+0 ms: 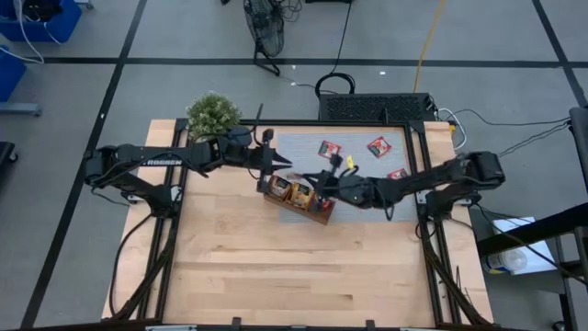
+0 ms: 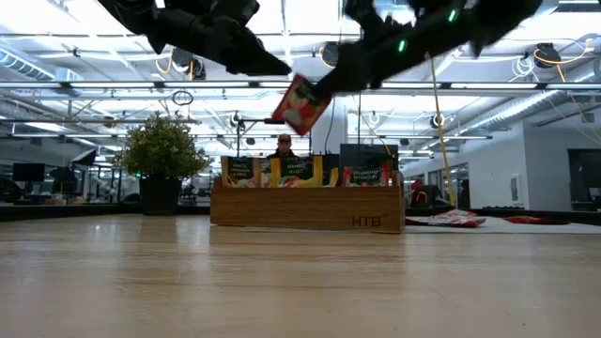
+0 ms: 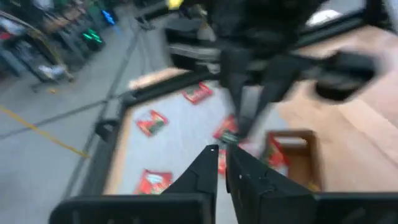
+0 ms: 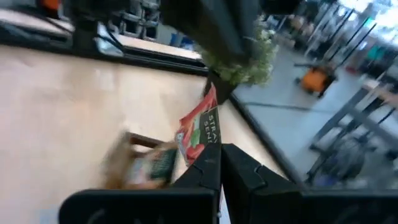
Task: Pick & Place Tea
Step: Put the red tea bag into the right section of the wooden organizer
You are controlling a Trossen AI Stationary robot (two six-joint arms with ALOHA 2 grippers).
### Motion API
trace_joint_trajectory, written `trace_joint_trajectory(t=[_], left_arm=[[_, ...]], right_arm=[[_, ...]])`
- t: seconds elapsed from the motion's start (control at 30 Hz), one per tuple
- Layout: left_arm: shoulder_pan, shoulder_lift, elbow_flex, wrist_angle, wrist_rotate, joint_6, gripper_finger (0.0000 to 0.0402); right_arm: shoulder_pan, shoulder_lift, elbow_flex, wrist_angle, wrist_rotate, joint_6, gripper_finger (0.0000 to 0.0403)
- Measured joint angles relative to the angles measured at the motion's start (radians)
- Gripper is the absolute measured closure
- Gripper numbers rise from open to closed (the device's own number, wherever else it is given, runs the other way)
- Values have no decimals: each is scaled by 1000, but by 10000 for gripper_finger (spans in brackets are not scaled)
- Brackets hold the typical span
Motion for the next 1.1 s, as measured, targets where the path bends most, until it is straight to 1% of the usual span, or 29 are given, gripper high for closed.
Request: trace_joint_trajectory(t=[0.07,0.13,0.23,0.3,0.37,0.43,0.5,0.57,0.63,0.83,1.1], left_arm=[[0,-6,1,17,-25,3,353],[4,-18,-1,33,-62,8,345],[11,-21,1,69,-135,25,337],[18,-18,0,77,-177,14,336],[18,-19,0,89,-197,3,336],[18,-19,0,86,-206,-1,335],[18,-18,0,79,-206,-1,335],[18,-19,0,81,-206,-8,335],[18,-19,0,78,-207,-15,335],[18,-19,0,63,-207,-21,334],[19,-19,0,40,-208,-34,334]], right_arm=[[46,-41,25,-127,29,90,403],[89,-55,69,-257,41,199,403],[151,-54,166,-527,41,368,403],[187,-29,264,-697,68,471,403],[214,5,356,-904,99,575,403],[220,45,434,-1072,102,683,403],[211,83,481,-1197,88,774,403],[201,109,491,-1251,84,838,403],[191,136,491,-1249,65,860,403],[175,208,491,-1234,28,876,403],[165,267,491,-1266,30,900,403]])
